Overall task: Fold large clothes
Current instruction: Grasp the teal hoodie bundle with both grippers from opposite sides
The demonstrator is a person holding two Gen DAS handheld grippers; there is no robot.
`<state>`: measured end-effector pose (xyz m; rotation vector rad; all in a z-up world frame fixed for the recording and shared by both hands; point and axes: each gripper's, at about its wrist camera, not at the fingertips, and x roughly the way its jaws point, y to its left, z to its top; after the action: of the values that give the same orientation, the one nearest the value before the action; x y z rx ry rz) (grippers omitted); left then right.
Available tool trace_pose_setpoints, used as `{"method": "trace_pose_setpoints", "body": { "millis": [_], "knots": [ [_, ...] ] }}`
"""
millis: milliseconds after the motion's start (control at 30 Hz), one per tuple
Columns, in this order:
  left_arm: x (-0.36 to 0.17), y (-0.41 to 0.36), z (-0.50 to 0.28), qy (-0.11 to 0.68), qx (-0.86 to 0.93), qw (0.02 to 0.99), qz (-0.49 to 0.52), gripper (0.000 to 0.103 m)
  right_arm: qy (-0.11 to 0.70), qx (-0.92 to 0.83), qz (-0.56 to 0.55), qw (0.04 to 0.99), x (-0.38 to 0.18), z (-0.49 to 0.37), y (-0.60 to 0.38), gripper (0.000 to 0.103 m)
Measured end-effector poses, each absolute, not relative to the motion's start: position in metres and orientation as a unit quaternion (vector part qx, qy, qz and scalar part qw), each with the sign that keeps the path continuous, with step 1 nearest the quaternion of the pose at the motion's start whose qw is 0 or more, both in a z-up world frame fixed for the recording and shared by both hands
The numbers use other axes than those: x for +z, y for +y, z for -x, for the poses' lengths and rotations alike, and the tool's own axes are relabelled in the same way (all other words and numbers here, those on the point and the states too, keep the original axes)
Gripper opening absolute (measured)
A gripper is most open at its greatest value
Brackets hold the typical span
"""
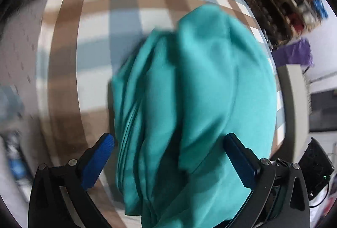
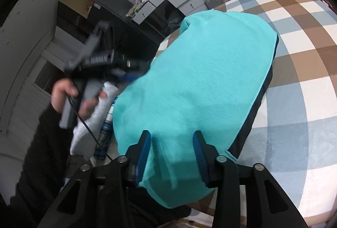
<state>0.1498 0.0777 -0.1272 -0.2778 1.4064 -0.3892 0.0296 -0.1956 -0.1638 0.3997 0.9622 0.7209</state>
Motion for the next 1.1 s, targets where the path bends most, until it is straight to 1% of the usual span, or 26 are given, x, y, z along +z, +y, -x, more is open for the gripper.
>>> {"method": "trace_pose_setpoints", "body": {
  "millis": [100, 233, 267, 300, 333, 433, 533, 700, 733, 900, 1000, 1100],
  "knots": [
    [-0.146, 0.094, -0.144, 0.637, -0.197, 0.717, 0.204, 0.102, 0.442, 0.338, -0.206, 0.805, -0.161, -0.029, -0.201, 0.048],
    [-0.153, 0.105, -0.143, 0.627, -0.221, 0.712, 0.228, 0.102, 0.405, 0.305, -0.241, 0.827, -0.152, -0.029, -0.227, 0.051],
    [-0.156, 0.111, -0.143, 0.624, -0.229, 0.707, 0.242, 0.101, 0.401, 0.291, -0.249, 0.832, -0.152, -0.030, -0.235, 0.061],
    [-0.159, 0.115, -0.143, 0.625, -0.236, 0.699, 0.256, 0.101, 0.401, 0.276, -0.258, 0.834, -0.154, -0.032, -0.241, 0.068],
    [-0.163, 0.118, -0.142, 0.626, -0.241, 0.691, 0.268, 0.101, 0.407, 0.262, -0.265, 0.834, -0.158, -0.034, -0.247, 0.076],
    [-0.173, 0.122, -0.139, 0.629, -0.256, 0.673, 0.293, 0.102, 0.427, 0.236, -0.277, 0.828, -0.169, -0.044, -0.254, 0.077],
    [-0.178, 0.123, -0.137, 0.633, -0.260, 0.664, 0.301, 0.102, 0.454, 0.251, -0.303, 0.799, -0.183, -0.056, -0.250, 0.077],
    [-0.171, 0.103, -0.127, 0.638, -0.275, 0.665, 0.272, 0.102, 0.504, 0.265, -0.329, 0.753, -0.209, -0.068, -0.240, 0.077],
    [-0.172, 0.098, -0.124, 0.642, -0.278, 0.662, 0.269, 0.102, 0.504, 0.262, -0.332, 0.753, -0.210, -0.070, -0.241, 0.079],
    [-0.169, 0.065, -0.105, 0.641, -0.314, 0.650, 0.259, 0.102, 0.486, 0.248, -0.331, 0.770, -0.201, -0.076, -0.260, 0.079],
    [-0.168, 0.040, -0.090, 0.634, -0.334, 0.648, 0.257, 0.102, 0.479, 0.230, -0.300, 0.792, -0.191, -0.076, -0.269, 0.079],
    [-0.159, 0.040, -0.079, 0.610, -0.327, 0.663, 0.285, 0.101, 0.492, 0.222, -0.267, 0.798, -0.182, -0.079, -0.274, 0.077]
  ]
}}
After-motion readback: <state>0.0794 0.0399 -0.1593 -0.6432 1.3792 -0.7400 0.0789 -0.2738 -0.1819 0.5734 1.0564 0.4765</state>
